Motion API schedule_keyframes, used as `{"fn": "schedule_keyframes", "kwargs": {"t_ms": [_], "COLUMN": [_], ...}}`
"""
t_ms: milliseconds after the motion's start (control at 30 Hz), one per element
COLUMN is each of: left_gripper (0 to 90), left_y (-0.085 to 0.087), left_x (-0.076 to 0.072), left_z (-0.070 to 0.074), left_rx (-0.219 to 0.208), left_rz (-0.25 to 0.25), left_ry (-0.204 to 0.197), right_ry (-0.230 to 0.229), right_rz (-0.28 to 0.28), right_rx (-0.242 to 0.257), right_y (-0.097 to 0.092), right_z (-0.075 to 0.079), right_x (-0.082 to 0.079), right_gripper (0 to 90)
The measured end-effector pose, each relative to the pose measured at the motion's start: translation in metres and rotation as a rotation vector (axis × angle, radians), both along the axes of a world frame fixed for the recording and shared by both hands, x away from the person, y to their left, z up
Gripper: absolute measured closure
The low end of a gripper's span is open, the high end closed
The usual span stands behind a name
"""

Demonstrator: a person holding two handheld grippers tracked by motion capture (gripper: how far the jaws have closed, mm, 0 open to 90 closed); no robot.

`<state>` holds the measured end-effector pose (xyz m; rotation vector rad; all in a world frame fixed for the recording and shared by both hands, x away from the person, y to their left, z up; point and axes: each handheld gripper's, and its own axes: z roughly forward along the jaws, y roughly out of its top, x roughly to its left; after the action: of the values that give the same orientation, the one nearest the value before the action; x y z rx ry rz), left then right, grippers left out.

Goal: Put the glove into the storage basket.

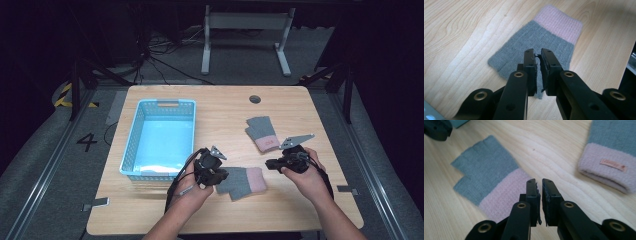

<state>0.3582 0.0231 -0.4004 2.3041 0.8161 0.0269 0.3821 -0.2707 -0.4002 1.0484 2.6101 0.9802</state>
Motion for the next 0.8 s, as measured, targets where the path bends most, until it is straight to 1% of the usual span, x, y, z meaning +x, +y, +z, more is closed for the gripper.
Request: {"fn": "schedule_keyframes", "kwargs": {"t_ms": [67,100,133,200,233,267,300,333,367,400,467,500,533,567,600,633,667,700,800], "left_gripper": [82.0,82.0,80.6,79.4,79.4,78.0,77.1,77.1,75.6,74.9,74.3,74.0,74.0,73.2,72.7,72.7,71.9,71.6,71.7], "left_y": [0.000,0.000,0.001,0.002,0.003,0.005,0.005,0.006,0.007,0.008,0.010,0.010,0.010,0.010,0.011,0.011,0.011,0.012,0.013], "left_x": [0.000,0.000,0.000,0.000,0.000,0.001,0.001,0.001,0.002,0.002,0.003,0.003,0.003,0.003,0.003,0.003,0.003,0.004,0.005], "left_z": [0.000,0.000,0.001,0.001,0.002,0.003,0.003,0.003,0.004,0.004,0.005,0.005,0.006,0.006,0.006,0.007,0.007,0.008,0.008], "left_rx": [-0.005,-0.007,-0.005,-0.005,-0.007,-0.015,-0.015,-0.019,-0.019,-0.024,-0.024,-0.024,-0.026,-0.026,-0.028,-0.028,-0.031,-0.034,-0.036], "left_rz": [0.004,0.004,0.001,0.003,0.003,-0.011,-0.011,-0.011,-0.010,-0.009,-0.010,-0.010,-0.009,-0.008,-0.007,-0.004,0.000,-0.004,0.001], "left_ry": [0.004,0.004,0.003,0.001,0.000,0.006,0.006,0.007,0.006,0.006,0.006,0.006,0.005,0.006,0.003,0.002,0.002,0.005,0.010], "right_ry": [0.000,0.000,0.002,0.001,0.001,-0.007,-0.007,-0.008,-0.012,-0.009,-0.001,-0.001,0.005,0.017,0.012,0.012,-0.003,-0.009,-0.004], "right_rz": [-0.017,-0.017,-0.031,-0.036,-0.037,-0.051,-0.051,-0.062,-0.085,-0.092,-0.114,-0.114,-0.125,-0.142,-0.146,-0.146,-0.168,-0.179,-0.195], "right_rx": [0.012,0.012,-0.001,-0.005,-0.006,-0.008,-0.008,-0.019,-0.031,-0.034,-0.041,-0.041,-0.041,-0.038,-0.043,-0.043,-0.060,-0.069,-0.079], "right_y": [-0.002,-0.002,-0.003,-0.003,-0.004,-0.006,-0.006,-0.006,-0.007,-0.007,-0.007,-0.007,-0.007,-0.007,-0.007,-0.007,-0.006,-0.006,-0.005], "right_z": [0.003,0.003,0.008,0.009,0.011,0.016,0.016,0.018,0.020,0.020,0.019,0.019,0.018,0.015,0.013,0.013,0.009,0.007,0.005], "right_x": [0.005,0.005,0.013,0.015,0.019,0.030,0.030,0.034,0.044,0.047,0.058,0.058,0.062,0.071,0.076,0.076,0.083,0.087,0.094], "right_gripper": [82.0,82.0,79.6,78.4,76.2,74.5,74.5,73.3,69.0,67.9,64.4,64.4,62.6,58.1,56.6,56.6,54.5,54.1,54.0]}}
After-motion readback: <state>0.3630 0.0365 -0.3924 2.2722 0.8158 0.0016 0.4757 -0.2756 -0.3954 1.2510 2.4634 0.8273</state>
